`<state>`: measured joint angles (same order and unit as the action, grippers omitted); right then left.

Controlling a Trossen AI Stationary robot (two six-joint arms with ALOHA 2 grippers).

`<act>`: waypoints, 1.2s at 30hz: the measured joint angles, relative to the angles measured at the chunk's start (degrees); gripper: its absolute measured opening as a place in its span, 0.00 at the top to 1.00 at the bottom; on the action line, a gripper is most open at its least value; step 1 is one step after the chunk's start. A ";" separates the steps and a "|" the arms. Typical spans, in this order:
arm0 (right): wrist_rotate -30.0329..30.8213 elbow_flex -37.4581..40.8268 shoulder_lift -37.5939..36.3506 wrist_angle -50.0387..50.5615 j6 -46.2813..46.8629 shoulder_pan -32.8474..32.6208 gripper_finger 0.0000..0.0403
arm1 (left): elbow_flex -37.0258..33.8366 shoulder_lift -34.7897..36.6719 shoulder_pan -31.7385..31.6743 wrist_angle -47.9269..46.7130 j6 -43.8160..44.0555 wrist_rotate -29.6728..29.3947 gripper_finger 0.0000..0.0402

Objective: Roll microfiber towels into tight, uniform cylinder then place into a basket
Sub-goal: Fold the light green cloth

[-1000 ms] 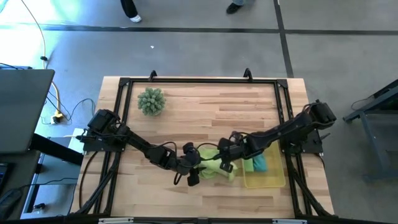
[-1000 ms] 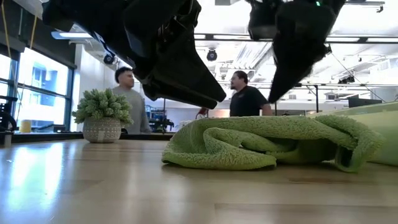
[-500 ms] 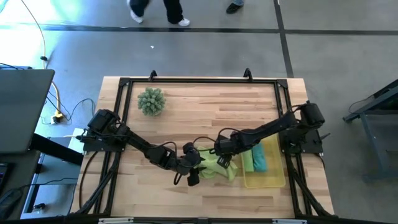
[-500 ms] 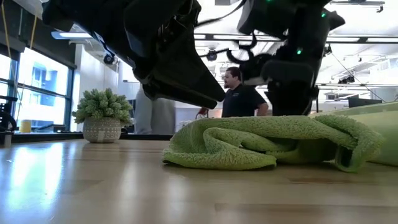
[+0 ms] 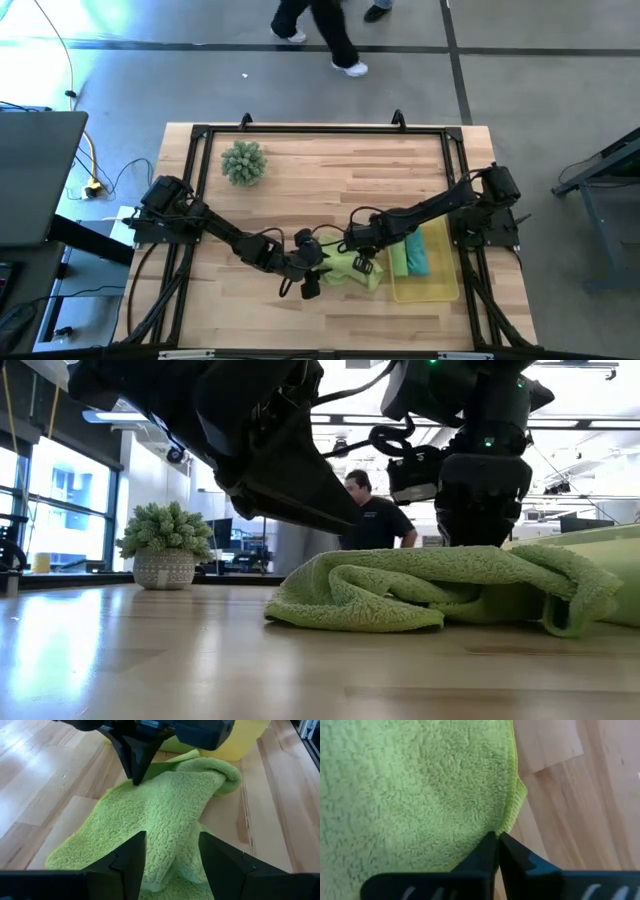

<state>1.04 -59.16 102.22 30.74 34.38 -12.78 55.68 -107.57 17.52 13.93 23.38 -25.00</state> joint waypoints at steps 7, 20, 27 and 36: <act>1.73 -3.47 -2.77 2.94 -9.54 -0.14 1.00 | 0.00 0.11 -0.50 0.05 -5.36 -3.56 0.57; 20.05 -15.23 -3.98 12.79 -56.83 -8.87 1.00 | 2.32 7.82 -4.16 0.50 -24.44 -1.48 0.57; 28.49 -22.94 -3.98 17.77 -64.08 -12.68 1.00 | 3.84 7.74 -5.76 0.49 -31.46 7.55 0.57; 34.03 -34.39 -3.98 28.11 -72.25 -16.13 1.00 | 3.82 8.11 -5.45 0.43 -32.61 10.68 0.57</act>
<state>35.07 -93.54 98.24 58.85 -37.88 -28.91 59.51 -99.46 12.07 14.36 -9.22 -14.32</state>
